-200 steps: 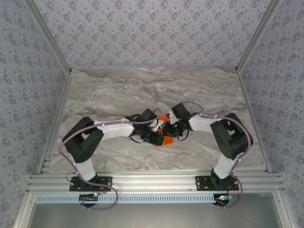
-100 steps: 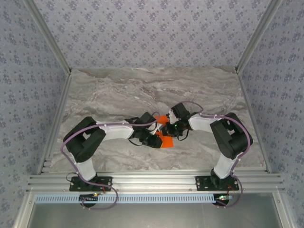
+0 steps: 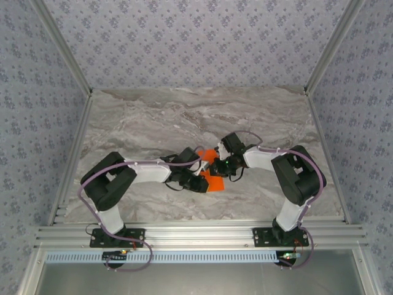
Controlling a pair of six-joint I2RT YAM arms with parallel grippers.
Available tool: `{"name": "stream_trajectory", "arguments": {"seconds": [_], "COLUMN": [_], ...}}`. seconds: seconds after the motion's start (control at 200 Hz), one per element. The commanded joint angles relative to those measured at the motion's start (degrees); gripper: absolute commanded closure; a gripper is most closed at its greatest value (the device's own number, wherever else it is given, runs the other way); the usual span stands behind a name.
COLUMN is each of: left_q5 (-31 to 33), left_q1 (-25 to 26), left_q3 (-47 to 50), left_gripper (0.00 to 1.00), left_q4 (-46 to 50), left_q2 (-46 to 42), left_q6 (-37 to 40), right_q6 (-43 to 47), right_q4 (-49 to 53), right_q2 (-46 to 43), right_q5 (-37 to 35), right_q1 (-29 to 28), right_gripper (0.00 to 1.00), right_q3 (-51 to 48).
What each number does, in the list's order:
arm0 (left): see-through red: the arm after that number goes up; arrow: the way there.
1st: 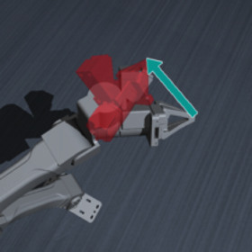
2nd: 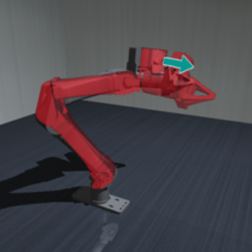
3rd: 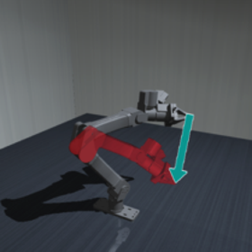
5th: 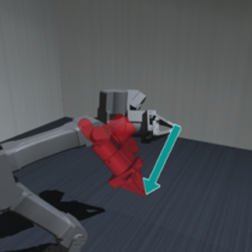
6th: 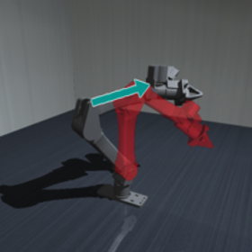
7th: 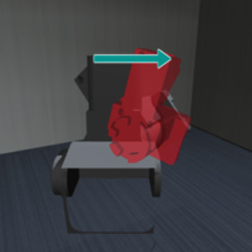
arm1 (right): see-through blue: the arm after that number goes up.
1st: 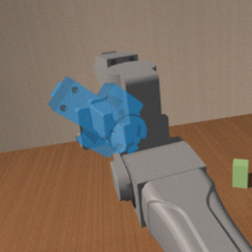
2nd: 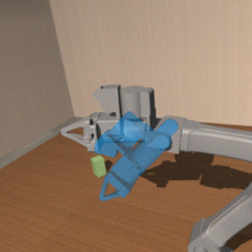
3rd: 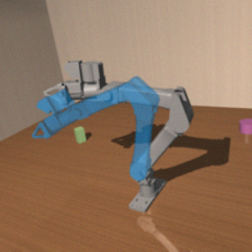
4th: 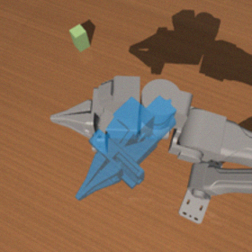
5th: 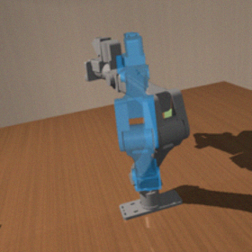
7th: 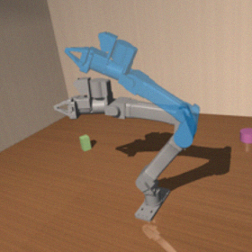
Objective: Fold a paper plane with a square sheet of paper (fold left side to right side)
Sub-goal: First fold the triangle in half at the center of the table.
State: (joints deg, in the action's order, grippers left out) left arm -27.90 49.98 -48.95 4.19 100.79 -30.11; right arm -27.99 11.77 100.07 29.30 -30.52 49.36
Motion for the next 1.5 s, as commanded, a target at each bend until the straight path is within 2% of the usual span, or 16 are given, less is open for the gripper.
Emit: {"name": "stream_trajectory", "arguments": {"seconds": [0.0, 0.2, 0.455, 0.994, 1.149, 1.329, 1.494], "left_q5": [0.48, 0.48, -1.67, 0.05, 3.53, 4.67, 5.47], "left_q1": [1.17, 1.29, -0.42, -1.61, -1.35, -1.11, -0.74], "left_q3": [3.71, 7.87, 4.6, 0.6, 1.16, 2.37, 2.37], "left_gripper": [0.84, 0.86, 0.87, 0.86, 0.87, 0.9, 0.9], "left_q4": [1.11, -1.18, -3.09, -2.58, 1.07, 2.0, 2.47], "left_q2": [-1.82, -6.41, -10.26, 0.27, -0.03, -0.42, -0.39], "left_q6": [-2.35, -4.38, -5.26, -4.07, -3.67, -3.91, -3.75], "right_q6": [1.16, 1.2, 1.17, 0.96, 0.49, 0.75, -2.38], "right_q4": [4.72, 4.63, 4.6, 3.66, 1.52, -0.3, -6.12], "right_q2": [2.67, 2.69, 2.41, 1.48, -2.8, -9.31, -10.37], "right_q5": [-4.25, -4.23, -4.07, -2.25, -1.0, 1.71, 3.92], "right_q1": [-0.16, -0.16, -0.32, -0.37, 0.06, 0.26, -1.52], "right_gripper": [0.88, 0.88, 0.87, 0.87, 0.87, 0.88, 0.89], "right_q3": [-0.63, -0.6, -0.67, -0.76, -1.47, -4.75, -8.38]}}
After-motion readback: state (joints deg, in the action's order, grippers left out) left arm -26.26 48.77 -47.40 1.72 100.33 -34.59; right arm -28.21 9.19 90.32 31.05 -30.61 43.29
